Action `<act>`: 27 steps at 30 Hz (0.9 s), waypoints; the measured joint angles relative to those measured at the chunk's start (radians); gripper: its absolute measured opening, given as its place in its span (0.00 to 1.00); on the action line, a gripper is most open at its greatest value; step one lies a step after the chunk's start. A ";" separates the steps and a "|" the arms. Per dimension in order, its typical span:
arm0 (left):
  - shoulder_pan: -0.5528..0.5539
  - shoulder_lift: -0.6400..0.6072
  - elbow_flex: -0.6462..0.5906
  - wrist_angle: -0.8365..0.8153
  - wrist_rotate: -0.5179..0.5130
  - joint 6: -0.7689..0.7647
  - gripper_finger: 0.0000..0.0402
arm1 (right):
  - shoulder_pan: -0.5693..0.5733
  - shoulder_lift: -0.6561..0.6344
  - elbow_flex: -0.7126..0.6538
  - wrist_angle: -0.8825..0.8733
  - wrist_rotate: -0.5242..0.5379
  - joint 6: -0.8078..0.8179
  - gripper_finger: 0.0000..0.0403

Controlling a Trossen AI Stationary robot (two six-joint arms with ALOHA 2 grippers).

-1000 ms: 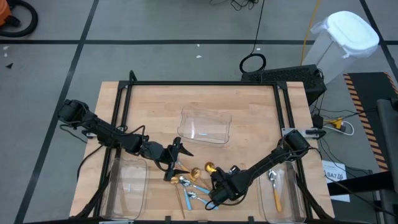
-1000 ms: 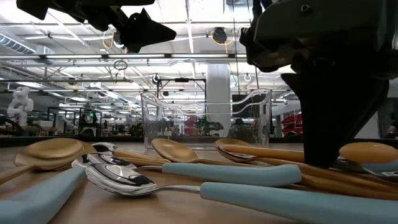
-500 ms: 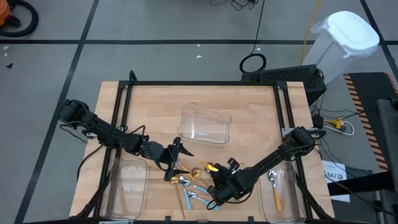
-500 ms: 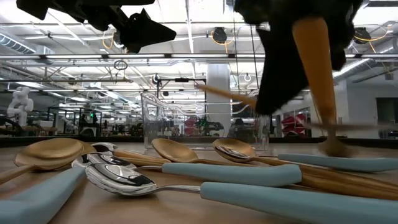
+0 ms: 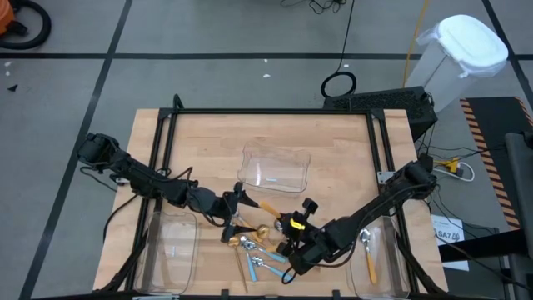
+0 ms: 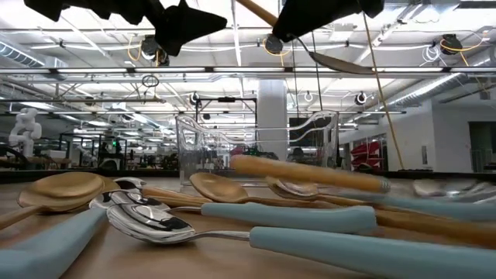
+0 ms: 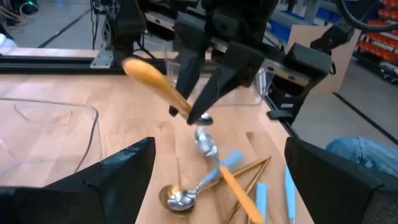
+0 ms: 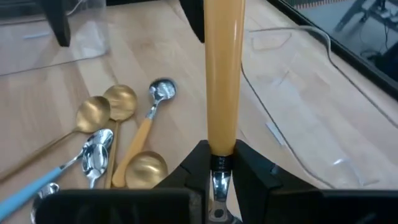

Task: Sort silverware by color (type)
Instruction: Put the yellow spoon into the bottom right transparent bin

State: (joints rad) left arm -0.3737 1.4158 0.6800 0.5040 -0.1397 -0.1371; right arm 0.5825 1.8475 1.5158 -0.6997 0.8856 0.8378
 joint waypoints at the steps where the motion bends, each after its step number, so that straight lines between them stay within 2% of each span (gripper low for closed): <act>1: 0.000 0.000 0.000 0.005 0.000 0.000 0.89 | -0.001 -0.005 0.000 0.000 -0.002 -0.015 0.10; 5: 0.000 0.000 0.000 0.042 0.000 0.000 0.89 | -0.003 -0.036 0.000 -0.002 -0.049 -0.073 0.10; 15: 0.002 0.000 0.000 0.188 0.000 0.064 0.89 | 0.012 -0.128 -0.002 0.000 -0.075 -0.304 0.10; 22: 0.002 0.000 0.000 0.268 0.000 0.087 0.89 | 0.020 -0.128 -0.059 0.169 -0.070 -0.429 0.11; 27: 0.002 0.000 0.000 0.342 -0.014 0.183 0.89 | 0.005 -0.143 -0.064 0.216 -0.078 -0.547 0.11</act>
State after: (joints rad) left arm -0.3717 1.4158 0.6800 0.8456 -0.1536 0.0462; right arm 0.5877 1.7046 1.4521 -0.4837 0.8077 0.2905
